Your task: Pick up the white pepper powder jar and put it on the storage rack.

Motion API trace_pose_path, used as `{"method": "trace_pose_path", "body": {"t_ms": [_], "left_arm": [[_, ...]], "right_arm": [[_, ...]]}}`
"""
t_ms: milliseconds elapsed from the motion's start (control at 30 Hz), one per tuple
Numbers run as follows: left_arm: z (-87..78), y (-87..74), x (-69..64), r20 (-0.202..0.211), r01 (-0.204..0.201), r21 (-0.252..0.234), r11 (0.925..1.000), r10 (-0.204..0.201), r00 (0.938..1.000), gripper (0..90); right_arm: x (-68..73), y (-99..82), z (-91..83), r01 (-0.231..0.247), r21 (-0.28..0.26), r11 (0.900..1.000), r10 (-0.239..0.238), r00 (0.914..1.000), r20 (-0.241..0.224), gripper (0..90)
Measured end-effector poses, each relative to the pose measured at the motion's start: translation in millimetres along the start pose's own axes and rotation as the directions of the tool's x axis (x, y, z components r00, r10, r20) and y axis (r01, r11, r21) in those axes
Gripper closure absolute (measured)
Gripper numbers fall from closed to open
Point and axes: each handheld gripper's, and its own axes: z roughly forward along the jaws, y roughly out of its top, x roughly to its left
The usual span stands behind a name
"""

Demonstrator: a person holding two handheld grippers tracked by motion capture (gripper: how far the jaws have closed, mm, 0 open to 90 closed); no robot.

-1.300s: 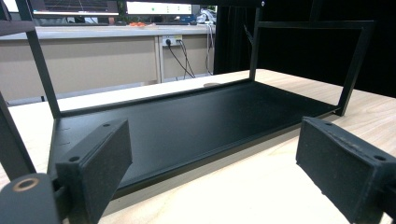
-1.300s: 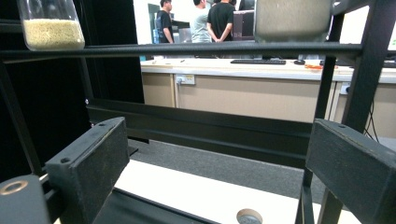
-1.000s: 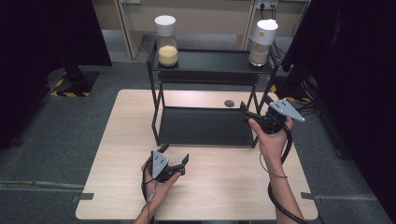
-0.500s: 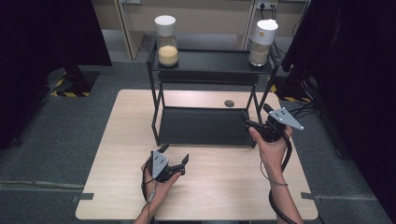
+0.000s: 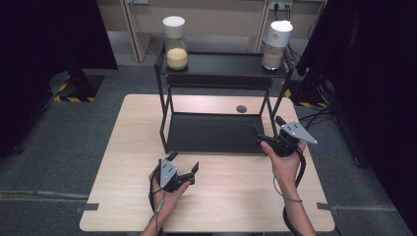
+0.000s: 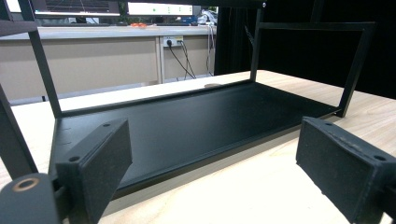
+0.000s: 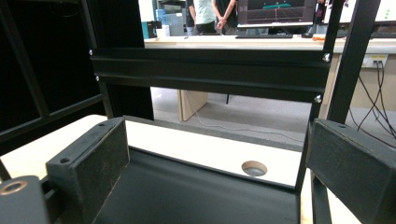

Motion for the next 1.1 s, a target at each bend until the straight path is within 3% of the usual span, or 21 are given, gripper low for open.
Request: {"method": "trace_pose_path", "body": {"t_ms": [467,1100], "left_arm": [[-0.3,-0.1,0.8,0.002,0.003,0.0,1.0,-0.003,1.0,9.9],[-0.5,-0.2,1.3,0.002,0.006,-0.001,1.0,-0.006,1.0,9.9]], "right_arm": [[1.2,-27.3,-5.5,-0.034,0.045,0.9984,0.034,0.9994,-0.01,5.9],[1.3,-47.8,-16.0,-0.029,0.086,0.9958,0.031,0.9993,-0.018,5.8]]}}
